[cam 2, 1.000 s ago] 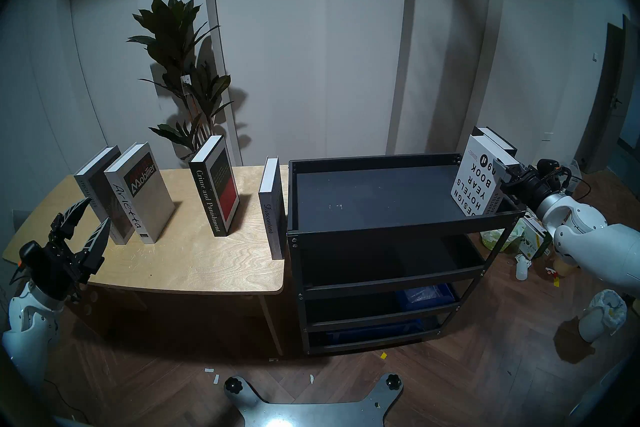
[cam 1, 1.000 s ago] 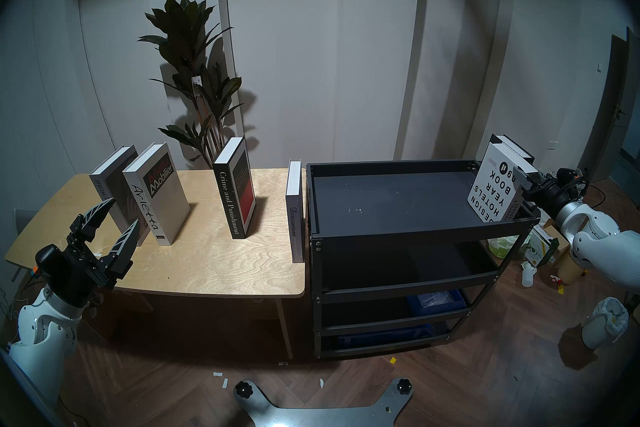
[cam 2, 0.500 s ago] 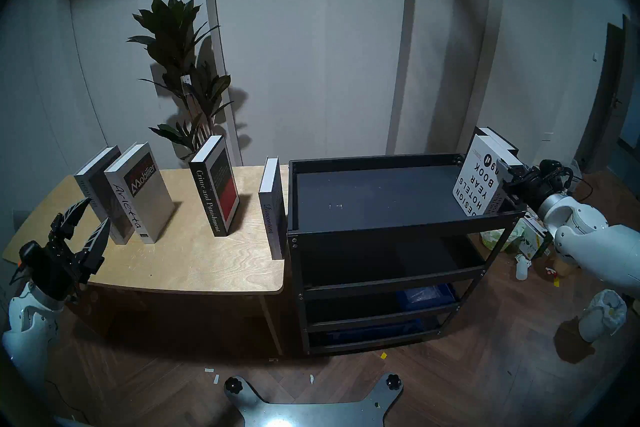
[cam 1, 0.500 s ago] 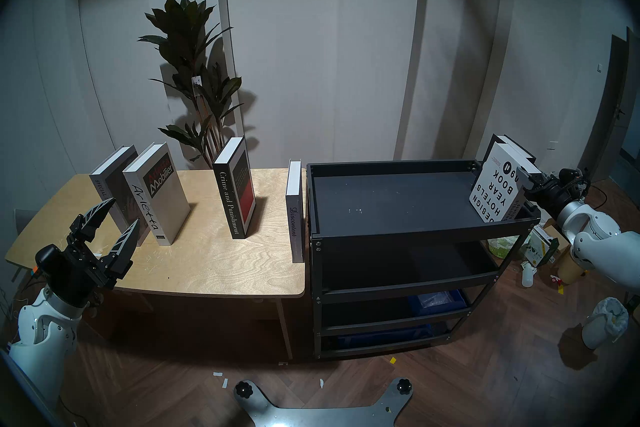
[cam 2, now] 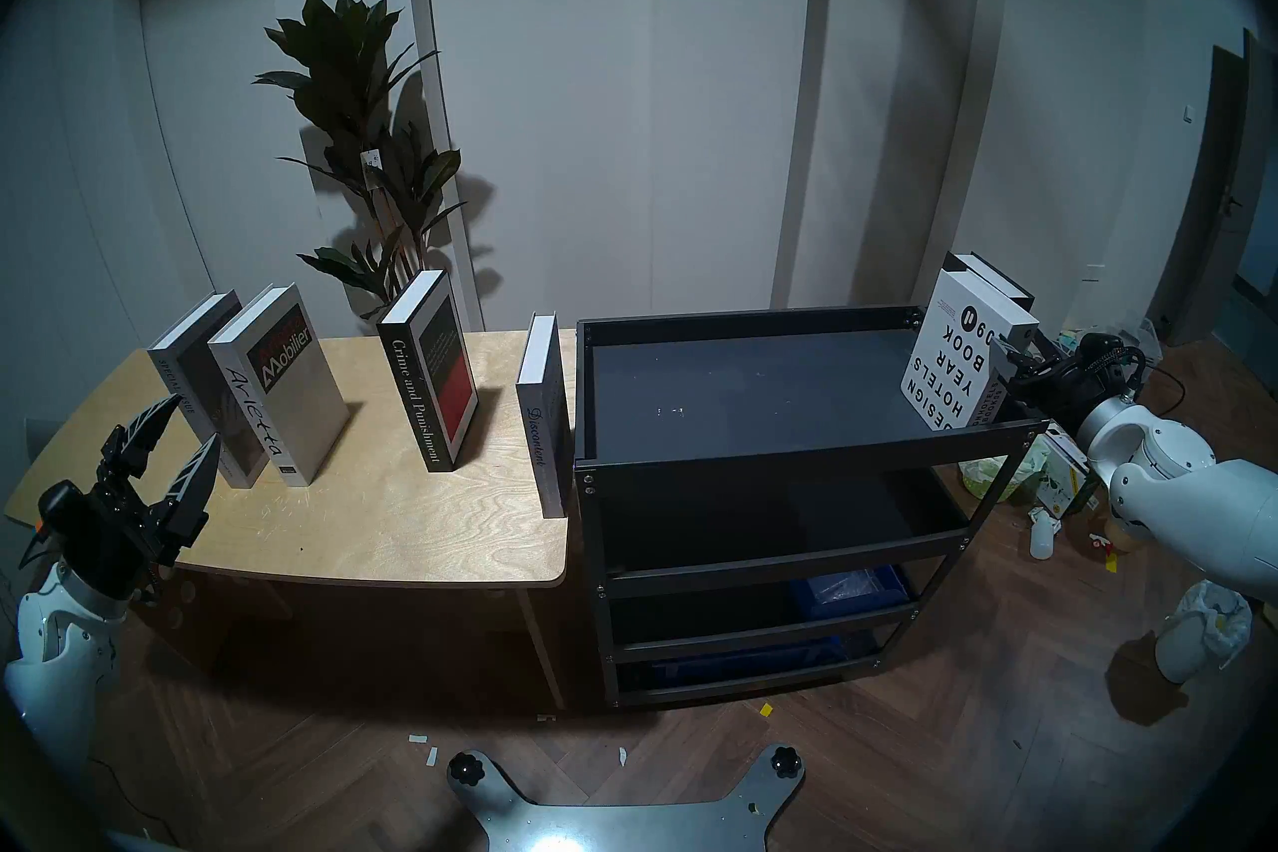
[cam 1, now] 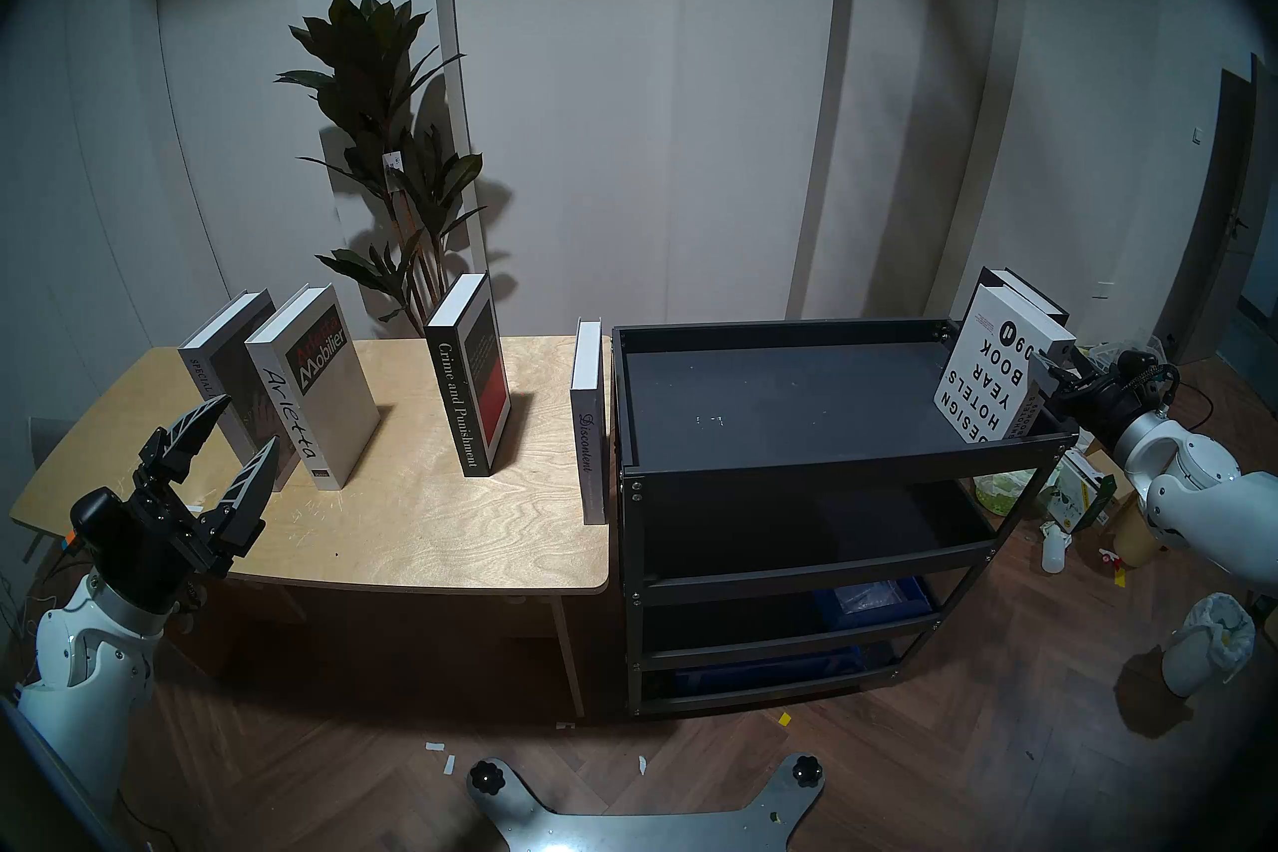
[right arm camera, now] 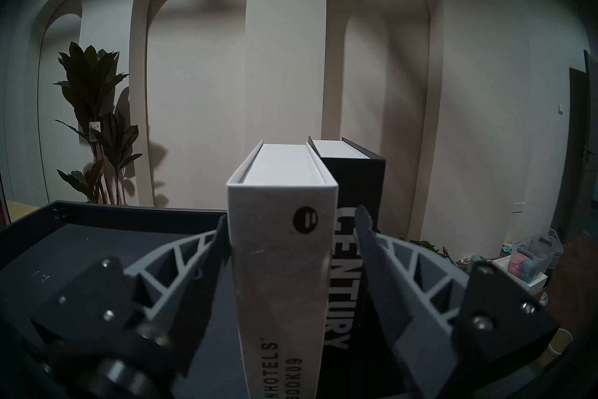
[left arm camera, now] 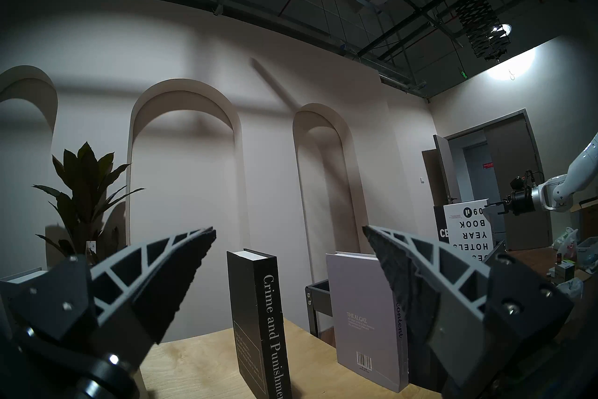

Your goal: Move the books from the display table onto the shelf, standing them upright with spines facing out and tallest at one end

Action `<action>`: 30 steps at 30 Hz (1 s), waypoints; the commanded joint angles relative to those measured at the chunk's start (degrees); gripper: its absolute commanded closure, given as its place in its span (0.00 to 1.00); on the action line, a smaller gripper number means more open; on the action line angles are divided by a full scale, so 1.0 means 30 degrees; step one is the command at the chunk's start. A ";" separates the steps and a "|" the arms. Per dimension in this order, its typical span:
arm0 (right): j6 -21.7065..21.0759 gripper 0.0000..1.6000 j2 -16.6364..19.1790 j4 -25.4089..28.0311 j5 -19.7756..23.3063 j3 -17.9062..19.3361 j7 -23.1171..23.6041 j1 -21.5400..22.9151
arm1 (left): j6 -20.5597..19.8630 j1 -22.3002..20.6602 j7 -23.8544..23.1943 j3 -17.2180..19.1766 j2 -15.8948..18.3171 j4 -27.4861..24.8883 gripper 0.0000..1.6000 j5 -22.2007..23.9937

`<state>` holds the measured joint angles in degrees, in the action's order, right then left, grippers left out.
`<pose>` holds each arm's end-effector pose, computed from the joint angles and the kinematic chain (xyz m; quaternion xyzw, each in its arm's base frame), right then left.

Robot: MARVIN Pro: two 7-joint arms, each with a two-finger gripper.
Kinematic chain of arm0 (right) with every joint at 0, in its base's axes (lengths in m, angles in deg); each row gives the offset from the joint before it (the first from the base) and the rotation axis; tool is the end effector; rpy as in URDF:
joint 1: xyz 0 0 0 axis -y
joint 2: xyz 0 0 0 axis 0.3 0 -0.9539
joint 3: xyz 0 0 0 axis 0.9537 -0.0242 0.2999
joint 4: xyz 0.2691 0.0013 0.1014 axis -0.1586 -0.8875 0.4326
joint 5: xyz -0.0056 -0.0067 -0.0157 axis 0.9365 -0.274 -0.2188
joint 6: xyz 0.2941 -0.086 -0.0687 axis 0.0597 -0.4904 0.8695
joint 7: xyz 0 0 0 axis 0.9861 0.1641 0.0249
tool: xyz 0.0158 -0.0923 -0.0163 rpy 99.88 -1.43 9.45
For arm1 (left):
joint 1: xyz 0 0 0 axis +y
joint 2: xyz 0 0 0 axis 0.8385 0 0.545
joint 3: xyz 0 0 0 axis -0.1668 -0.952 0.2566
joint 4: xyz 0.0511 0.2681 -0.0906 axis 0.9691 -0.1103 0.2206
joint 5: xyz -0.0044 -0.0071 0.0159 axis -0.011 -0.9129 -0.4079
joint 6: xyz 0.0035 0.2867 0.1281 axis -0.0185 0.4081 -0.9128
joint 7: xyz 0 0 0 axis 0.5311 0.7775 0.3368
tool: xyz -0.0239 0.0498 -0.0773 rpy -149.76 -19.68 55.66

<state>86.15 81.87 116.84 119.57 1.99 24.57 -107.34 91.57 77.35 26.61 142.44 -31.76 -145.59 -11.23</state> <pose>0.3916 -0.3190 -0.1802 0.7109 0.0275 0.7028 0.0032 0.2324 0.2252 -0.1975 0.5160 -0.1835 0.8176 0.1777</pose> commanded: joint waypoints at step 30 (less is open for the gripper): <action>0.5784 0.00 0.0018 0.4405 -0.1641 0.4672 -0.0817 -0.2008 | 0.0032 -0.0080 -0.0009 0.0074 0.0028 -0.0076 0.00 0.0004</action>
<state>99.68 81.89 124.45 115.82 15.00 20.94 -113.65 91.57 77.26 26.59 142.40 -31.79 -145.52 -11.21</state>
